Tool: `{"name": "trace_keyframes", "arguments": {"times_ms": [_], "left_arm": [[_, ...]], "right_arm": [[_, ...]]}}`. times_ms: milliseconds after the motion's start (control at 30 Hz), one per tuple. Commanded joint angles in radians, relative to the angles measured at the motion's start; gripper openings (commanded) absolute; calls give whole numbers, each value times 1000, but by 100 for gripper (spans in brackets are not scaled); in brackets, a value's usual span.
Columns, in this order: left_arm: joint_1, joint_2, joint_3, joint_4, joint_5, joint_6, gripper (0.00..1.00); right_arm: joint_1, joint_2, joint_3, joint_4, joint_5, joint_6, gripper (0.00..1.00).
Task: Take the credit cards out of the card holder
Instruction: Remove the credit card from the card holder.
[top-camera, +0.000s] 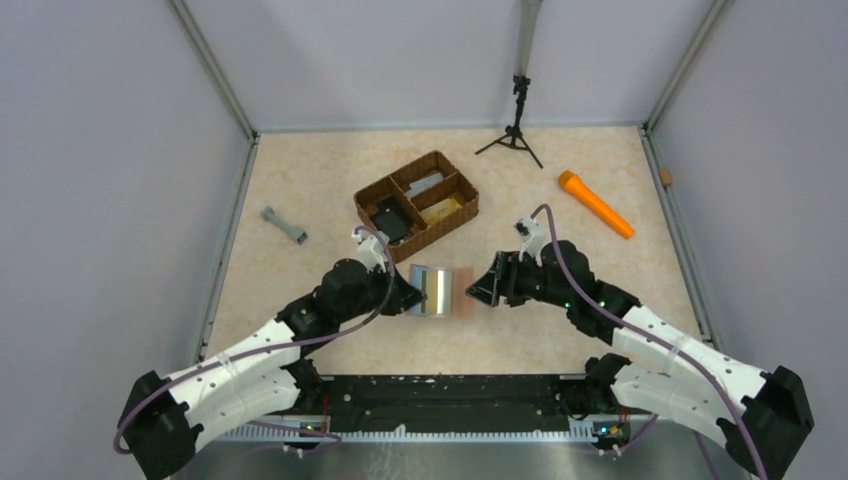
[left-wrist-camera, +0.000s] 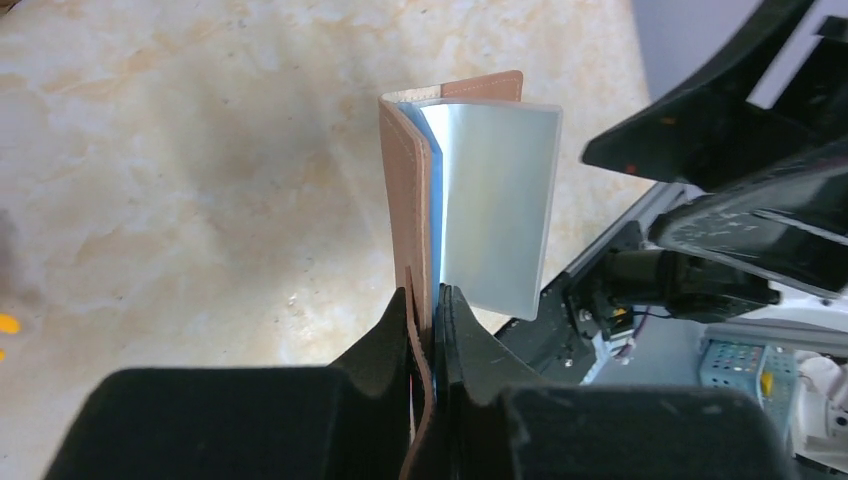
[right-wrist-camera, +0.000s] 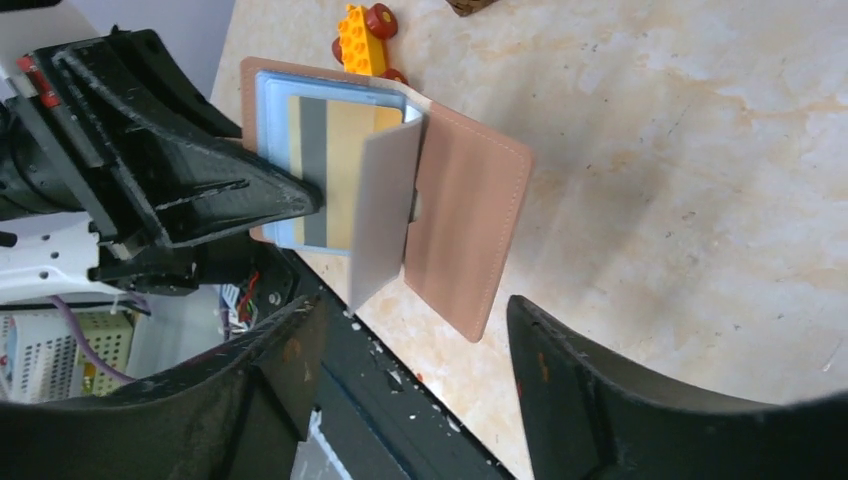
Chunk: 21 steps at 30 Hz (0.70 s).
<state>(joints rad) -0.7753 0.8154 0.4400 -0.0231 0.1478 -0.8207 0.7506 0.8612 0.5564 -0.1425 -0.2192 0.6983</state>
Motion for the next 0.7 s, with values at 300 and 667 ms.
{"name": "trace_keyframes", "arguments": {"times_ms": [300,667], "left_arm": [[-13,67,6,102,-5,5,0],[-13,35,-58,261,82,-55,0]], "right_arm": [[30,59,-11,382,-285,139,54],[76,191,10,446,-222,171,61]]}}
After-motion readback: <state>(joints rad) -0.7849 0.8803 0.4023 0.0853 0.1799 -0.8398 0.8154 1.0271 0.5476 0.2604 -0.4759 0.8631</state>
